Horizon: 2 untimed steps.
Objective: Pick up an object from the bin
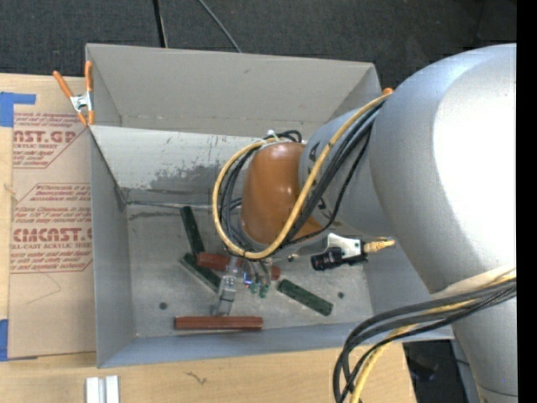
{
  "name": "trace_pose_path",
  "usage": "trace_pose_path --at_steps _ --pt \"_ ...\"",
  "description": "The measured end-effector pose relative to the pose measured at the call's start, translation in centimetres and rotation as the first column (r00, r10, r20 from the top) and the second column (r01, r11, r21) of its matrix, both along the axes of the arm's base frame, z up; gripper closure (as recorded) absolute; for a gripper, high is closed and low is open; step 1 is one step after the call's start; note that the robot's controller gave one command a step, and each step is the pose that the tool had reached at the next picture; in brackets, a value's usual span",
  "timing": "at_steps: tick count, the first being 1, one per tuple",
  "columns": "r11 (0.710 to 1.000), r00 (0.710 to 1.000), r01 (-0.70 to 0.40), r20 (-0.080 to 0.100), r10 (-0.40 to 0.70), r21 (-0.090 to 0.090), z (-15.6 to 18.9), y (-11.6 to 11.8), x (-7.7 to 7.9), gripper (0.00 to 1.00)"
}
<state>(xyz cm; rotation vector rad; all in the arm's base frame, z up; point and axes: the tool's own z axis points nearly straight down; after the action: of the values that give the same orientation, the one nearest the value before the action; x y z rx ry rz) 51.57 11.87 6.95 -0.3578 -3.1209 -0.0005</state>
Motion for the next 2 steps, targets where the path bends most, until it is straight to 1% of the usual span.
trace_pose_path --at_steps 2 --pt "1.0 1.0 0.0 0.001 0.0 0.001 -0.04 0.09 0.03 0.0"
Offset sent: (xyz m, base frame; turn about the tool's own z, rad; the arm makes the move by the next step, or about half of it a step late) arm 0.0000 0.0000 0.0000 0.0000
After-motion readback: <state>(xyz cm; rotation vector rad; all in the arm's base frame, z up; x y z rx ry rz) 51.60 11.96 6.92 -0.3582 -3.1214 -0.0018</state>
